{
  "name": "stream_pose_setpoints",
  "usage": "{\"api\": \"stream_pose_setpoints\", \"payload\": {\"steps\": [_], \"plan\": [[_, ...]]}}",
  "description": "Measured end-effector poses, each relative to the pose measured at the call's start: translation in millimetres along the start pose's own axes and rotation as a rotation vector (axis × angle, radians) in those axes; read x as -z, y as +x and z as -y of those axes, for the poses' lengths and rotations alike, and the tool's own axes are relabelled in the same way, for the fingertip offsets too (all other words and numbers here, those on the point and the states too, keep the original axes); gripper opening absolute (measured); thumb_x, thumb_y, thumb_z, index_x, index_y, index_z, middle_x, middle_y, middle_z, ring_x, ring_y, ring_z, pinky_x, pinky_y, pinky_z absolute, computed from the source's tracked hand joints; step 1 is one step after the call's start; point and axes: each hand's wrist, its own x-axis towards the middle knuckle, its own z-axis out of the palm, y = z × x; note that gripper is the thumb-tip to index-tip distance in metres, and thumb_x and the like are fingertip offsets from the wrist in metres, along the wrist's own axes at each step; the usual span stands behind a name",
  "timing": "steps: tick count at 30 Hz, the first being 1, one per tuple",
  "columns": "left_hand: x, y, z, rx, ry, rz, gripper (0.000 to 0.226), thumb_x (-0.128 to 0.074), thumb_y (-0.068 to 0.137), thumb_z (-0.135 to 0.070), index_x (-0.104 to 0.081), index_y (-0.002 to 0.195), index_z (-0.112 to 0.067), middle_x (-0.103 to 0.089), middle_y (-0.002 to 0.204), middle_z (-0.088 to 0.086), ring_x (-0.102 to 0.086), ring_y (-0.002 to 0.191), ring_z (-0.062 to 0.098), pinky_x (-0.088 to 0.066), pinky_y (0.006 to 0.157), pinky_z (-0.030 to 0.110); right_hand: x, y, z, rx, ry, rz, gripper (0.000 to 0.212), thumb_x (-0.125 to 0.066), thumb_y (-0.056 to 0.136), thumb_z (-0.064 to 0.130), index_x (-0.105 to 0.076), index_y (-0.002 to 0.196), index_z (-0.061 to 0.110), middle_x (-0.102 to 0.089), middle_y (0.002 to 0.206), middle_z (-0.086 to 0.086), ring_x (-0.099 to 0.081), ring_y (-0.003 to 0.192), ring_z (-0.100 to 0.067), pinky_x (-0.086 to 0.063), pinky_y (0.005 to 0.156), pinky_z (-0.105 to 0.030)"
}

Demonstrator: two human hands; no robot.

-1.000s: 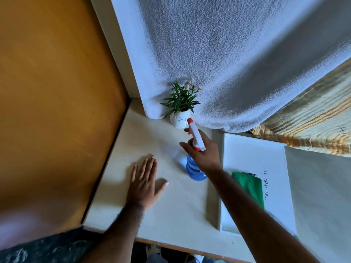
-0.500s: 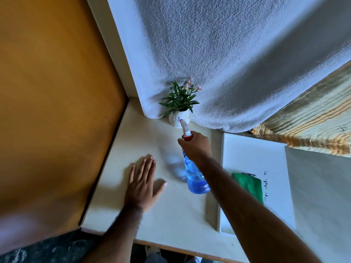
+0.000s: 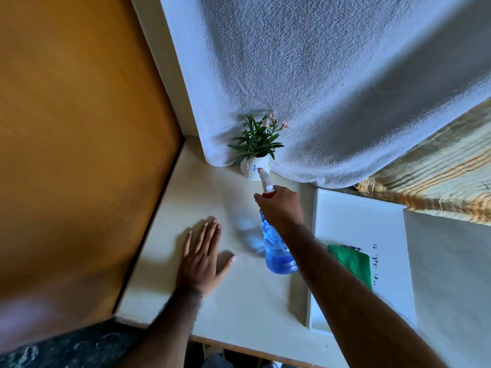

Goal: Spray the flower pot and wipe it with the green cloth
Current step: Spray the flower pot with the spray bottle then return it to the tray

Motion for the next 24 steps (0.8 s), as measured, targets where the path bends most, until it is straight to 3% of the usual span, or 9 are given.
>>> {"api": "stream_pose_setpoints", "payload": {"steps": [4, 8, 11, 14, 17, 19, 21, 24], "plan": [[-1, -1, 1, -0.005, -0.001, -0.006, 0.087, -0.041, 0.099, -0.069, -0.030, 0.163, -0.012, -0.032, 0.173, 0.006, -0.031, 0.160, 0.022, -0.032, 0.127, 0.058, 5, -5, -5, 0.035, 0.030, -0.022, 0.014, -0.063, 0.082, 0.032, -0.070, 0.087, 0.021, -0.076, 0.082, -0.001, -0.070, 0.084, -0.028, -0.054, 0.073, -0.033], [-1, 0, 0, -0.003, -0.013, -0.018, 0.085, -0.042, 0.099, -0.068, -0.033, 0.162, -0.011, -0.035, 0.171, 0.007, -0.034, 0.158, 0.023, -0.033, 0.126, 0.058, 30, -14, -12, 0.085, 0.294, -0.105, 0.024, -0.063, 0.075, 0.027, -0.074, 0.094, 0.020, -0.077, 0.076, -0.004, -0.074, 0.078, -0.023, -0.061, 0.078, -0.038], [-1, -2, 1, -0.006, -0.016, -0.029, 0.086, -0.045, 0.098, -0.067, -0.034, 0.162, -0.010, -0.037, 0.171, 0.008, -0.036, 0.157, 0.024, -0.034, 0.126, 0.058, 61, -20, -15, 0.192, 0.533, -0.234, 0.026, -0.063, 0.069, 0.022, -0.075, 0.093, 0.022, -0.071, 0.061, 0.001, -0.067, 0.059, -0.011, -0.058, 0.066, -0.028], [0, -2, 1, -0.005, -0.015, -0.015, 0.088, -0.047, 0.096, -0.067, -0.035, 0.161, -0.009, -0.037, 0.170, 0.009, -0.037, 0.156, 0.026, -0.036, 0.124, 0.059, 96, -22, -30, 0.281, 0.712, -0.396, 0.022, -0.069, 0.074, 0.015, -0.075, 0.086, 0.032, -0.072, 0.070, 0.006, -0.064, 0.063, -0.009, -0.054, 0.063, -0.022], [0, 0, 0, -0.017, -0.015, -0.001, 0.088, -0.047, 0.095, -0.066, -0.036, 0.160, -0.008, -0.037, 0.170, 0.011, -0.037, 0.156, 0.027, -0.038, 0.123, 0.061, 126, -17, -56, 0.386, 0.733, -0.495, 0.032, -0.071, 0.084, 0.009, -0.076, 0.092, 0.039, -0.077, 0.091, 0.000, -0.069, 0.076, -0.009, -0.054, 0.074, -0.019], [-1, -1, 2, -0.017, -0.012, -0.001, 0.087, -0.045, 0.096, -0.066, -0.036, 0.161, -0.008, -0.037, 0.170, 0.010, -0.037, 0.156, 0.027, -0.037, 0.123, 0.061, 135, -5, -75, 0.405, 0.709, -0.523, 0.028, -0.067, 0.087, 0.006, -0.076, 0.102, 0.029, -0.078, 0.102, -0.010, -0.069, 0.083, -0.015, -0.055, 0.078, -0.021], [-3, -2, 4, -0.018, -0.012, -0.006, 0.087, -0.043, 0.097, -0.067, -0.033, 0.162, -0.009, -0.035, 0.171, 0.009, -0.035, 0.157, 0.026, -0.035, 0.124, 0.060, 139, 11, -94, 0.402, 0.626, -0.555, 0.021, -0.066, 0.088, 0.009, -0.074, 0.106, 0.015, -0.077, 0.109, 0.006, -0.071, 0.087, -0.014, -0.055, 0.078, -0.022], [-6, -2, 2, -0.019, -0.015, -0.004, 0.087, -0.039, 0.099, -0.068, -0.030, 0.163, -0.011, -0.033, 0.172, 0.008, -0.034, 0.158, 0.024, -0.033, 0.126, 0.059, 140, 29, -117, 0.356, 0.545, -0.583, 0.023, -0.067, 0.089, 0.017, -0.073, 0.110, 0.024, -0.076, 0.099, 0.021, -0.074, 0.085, -0.014, -0.059, 0.081, -0.035]]}}
